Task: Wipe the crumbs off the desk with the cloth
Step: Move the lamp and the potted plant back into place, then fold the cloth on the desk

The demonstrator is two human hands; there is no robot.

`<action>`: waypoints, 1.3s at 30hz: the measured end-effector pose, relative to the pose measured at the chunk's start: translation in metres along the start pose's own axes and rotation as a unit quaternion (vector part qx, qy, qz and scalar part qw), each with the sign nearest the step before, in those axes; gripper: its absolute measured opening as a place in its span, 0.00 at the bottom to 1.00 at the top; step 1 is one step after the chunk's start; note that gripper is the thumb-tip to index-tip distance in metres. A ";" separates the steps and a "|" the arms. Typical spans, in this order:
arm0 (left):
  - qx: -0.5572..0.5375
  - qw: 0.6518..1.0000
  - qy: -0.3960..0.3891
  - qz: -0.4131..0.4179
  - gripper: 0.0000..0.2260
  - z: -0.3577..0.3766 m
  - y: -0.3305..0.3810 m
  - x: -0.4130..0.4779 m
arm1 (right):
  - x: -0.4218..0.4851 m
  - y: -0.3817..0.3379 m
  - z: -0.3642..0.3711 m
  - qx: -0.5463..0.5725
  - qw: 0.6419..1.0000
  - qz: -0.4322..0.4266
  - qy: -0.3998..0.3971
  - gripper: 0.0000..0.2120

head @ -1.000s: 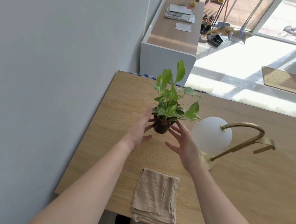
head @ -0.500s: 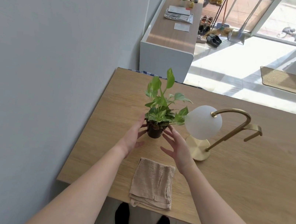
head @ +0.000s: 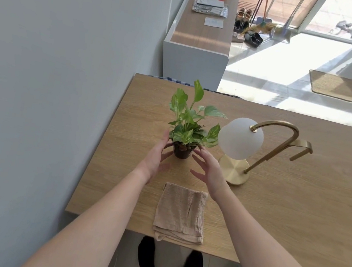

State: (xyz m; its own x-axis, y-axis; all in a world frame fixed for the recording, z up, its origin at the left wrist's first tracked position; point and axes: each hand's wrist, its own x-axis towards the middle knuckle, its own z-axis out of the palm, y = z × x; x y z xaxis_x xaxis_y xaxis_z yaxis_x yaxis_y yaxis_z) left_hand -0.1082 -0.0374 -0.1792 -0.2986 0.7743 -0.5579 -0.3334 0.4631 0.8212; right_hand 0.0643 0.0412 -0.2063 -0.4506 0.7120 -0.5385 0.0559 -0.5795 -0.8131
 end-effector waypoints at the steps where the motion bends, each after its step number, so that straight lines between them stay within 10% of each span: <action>1: 0.001 1.000 0.001 -0.001 0.22 0.000 -0.001 0.001 | 0.001 0.000 0.000 -0.003 1.000 0.002 0.003 0.27; 5: 0.031 1.000 0.002 0.004 0.27 -0.004 -0.008 0.003 | 0.000 0.003 -0.001 -0.025 1.000 -0.010 0.006 0.28; 9: 0.060 0.998 -0.002 0.009 0.38 -0.006 -0.013 0.004 | 0.003 0.008 -0.004 -0.049 0.998 -0.032 0.015 0.08; 23: 0.123 0.992 0.041 0.004 0.30 -0.029 -0.034 -0.018 | -0.024 0.014 -0.034 -0.267 0.959 -0.084 0.051 0.17; 39: 0.514 0.850 -0.048 0.107 0.17 -0.031 -0.064 -0.028 | -0.050 0.054 -0.041 -0.572 0.813 -0.086 0.064 0.05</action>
State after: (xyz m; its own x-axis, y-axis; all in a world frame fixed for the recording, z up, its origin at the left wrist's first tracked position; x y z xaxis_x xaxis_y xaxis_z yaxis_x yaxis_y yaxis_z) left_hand -0.1065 -0.1025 -0.2202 -0.1637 0.8973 -0.4100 0.6913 0.4008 0.6012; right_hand 0.1269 -0.0095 -0.2324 -0.4476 0.8212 -0.3540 0.8272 0.2298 -0.5127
